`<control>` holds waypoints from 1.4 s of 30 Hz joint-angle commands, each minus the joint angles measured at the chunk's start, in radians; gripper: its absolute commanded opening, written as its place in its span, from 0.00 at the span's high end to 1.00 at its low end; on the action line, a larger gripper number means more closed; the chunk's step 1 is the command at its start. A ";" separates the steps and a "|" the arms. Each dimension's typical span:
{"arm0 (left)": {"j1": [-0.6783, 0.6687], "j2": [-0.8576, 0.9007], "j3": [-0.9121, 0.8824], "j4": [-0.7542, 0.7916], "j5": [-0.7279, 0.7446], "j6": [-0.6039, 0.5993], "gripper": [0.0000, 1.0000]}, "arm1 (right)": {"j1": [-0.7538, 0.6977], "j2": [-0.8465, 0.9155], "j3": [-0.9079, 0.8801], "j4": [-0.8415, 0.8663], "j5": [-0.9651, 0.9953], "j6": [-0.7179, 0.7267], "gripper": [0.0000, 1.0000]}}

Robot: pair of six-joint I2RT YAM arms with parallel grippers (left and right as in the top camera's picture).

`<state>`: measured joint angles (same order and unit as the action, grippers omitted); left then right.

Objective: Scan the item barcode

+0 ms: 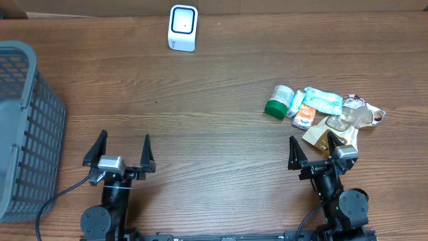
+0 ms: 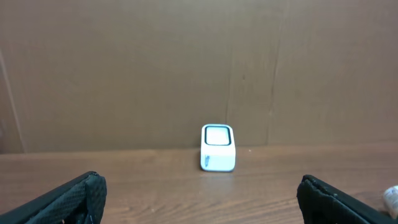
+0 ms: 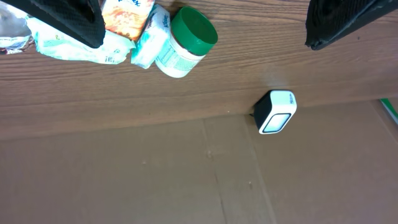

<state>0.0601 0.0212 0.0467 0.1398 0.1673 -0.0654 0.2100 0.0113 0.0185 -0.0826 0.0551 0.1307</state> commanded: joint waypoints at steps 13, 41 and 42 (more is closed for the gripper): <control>-0.005 -0.018 -0.042 -0.142 -0.018 -0.017 0.00 | 0.005 -0.008 -0.010 0.003 -0.004 -0.001 0.00; -0.004 -0.017 -0.042 -0.203 -0.020 -0.017 0.00 | 0.005 -0.008 -0.010 0.003 -0.004 -0.001 0.00; -0.004 -0.017 -0.042 -0.203 -0.021 -0.017 0.00 | 0.005 -0.008 -0.010 0.003 -0.004 -0.001 0.00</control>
<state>0.0601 0.0158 0.0090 -0.0608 0.1562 -0.0757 0.2104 0.0109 0.0185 -0.0830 0.0551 0.1307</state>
